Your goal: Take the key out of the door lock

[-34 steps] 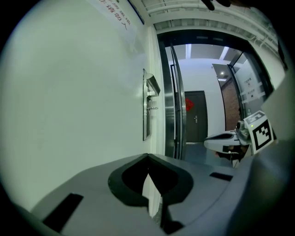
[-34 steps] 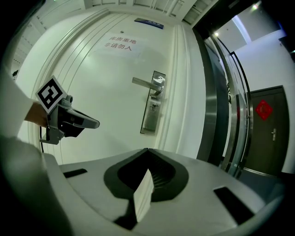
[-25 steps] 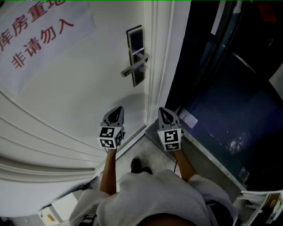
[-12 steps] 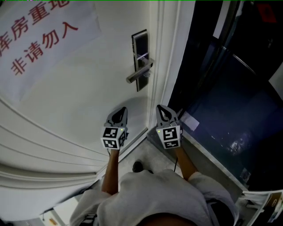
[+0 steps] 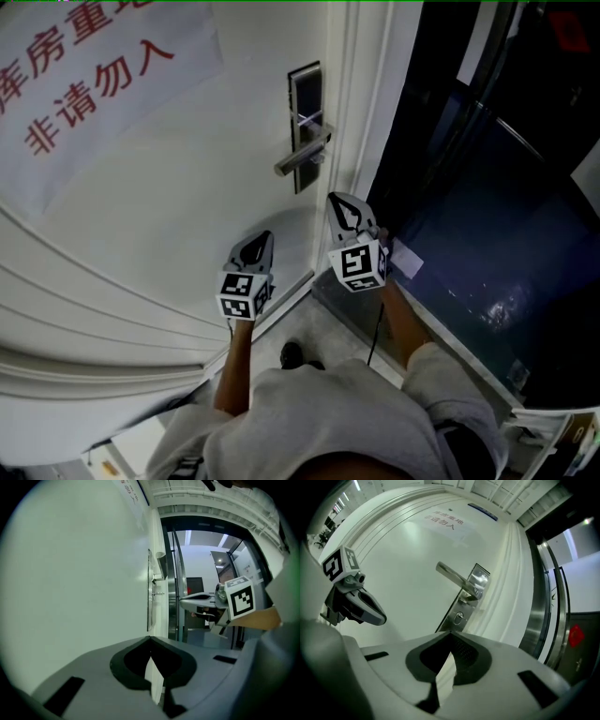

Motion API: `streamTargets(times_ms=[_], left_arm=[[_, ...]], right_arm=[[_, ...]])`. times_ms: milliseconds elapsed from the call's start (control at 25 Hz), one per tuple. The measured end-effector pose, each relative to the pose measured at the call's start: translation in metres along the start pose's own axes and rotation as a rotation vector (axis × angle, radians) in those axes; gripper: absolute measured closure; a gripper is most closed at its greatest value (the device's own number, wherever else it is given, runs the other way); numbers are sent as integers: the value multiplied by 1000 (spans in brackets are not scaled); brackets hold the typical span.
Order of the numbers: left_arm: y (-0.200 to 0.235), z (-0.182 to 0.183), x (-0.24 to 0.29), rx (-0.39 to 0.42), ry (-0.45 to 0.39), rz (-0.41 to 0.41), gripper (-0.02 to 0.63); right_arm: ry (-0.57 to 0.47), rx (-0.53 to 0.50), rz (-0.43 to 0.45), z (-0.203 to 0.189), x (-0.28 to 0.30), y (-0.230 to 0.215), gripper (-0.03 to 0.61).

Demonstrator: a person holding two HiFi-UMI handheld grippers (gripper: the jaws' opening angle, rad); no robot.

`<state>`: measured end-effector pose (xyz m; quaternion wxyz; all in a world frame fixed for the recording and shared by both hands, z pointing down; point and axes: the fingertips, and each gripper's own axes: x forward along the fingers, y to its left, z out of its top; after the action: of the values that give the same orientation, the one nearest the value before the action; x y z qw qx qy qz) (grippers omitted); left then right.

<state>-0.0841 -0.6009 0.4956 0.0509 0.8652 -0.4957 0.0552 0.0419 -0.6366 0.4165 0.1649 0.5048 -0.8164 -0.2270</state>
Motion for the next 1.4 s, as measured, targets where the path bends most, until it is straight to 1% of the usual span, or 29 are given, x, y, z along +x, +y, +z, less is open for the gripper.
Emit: streamTargets(times_ms=[200,280,400,480,720,920,1000,1200,1240,1280,1360,1400], left_arm=[[2,1,-6,-4,-3,1,595],[3,2,-7,-1,-5,2,595],[6,2,-9,3,-4,4,595],[7,1,-10,2,-1,4,595],[10,-2,-11,-5,-1,1,595],[8,-2,-11,-4,-2,-6,595],[9,-2,-11,-4,-3,-6,595],[11,-3,-11,-7,-3,-6,595],[10,-3,-11,-7,-2,-6,595],[10,-4,-11,-8,-2,-7,595],[10,-4,-10,-9,-2,-8,595],[10,-4,-10,-8,-2,-7,595]], right_arm=[[11,-121,12,10,13,-8,555],[15,-203,10,13,18,-11,555],[35,-386,-1,14,26,-14,555],[51,-487,1,13,30,-15,555],[83,-664,14,14,38,-20,555],[98,-839,22,9,43,-16,554],[101,-875,27,5,44,-13,554],[103,-878,60,0,45,-7,544],[106,-880,68,-2,46,-7,498],[108,-885,74,-3,47,-6,435],[105,-906,67,-5,49,-7,377],[101,-919,58,-5,50,-8,374]])
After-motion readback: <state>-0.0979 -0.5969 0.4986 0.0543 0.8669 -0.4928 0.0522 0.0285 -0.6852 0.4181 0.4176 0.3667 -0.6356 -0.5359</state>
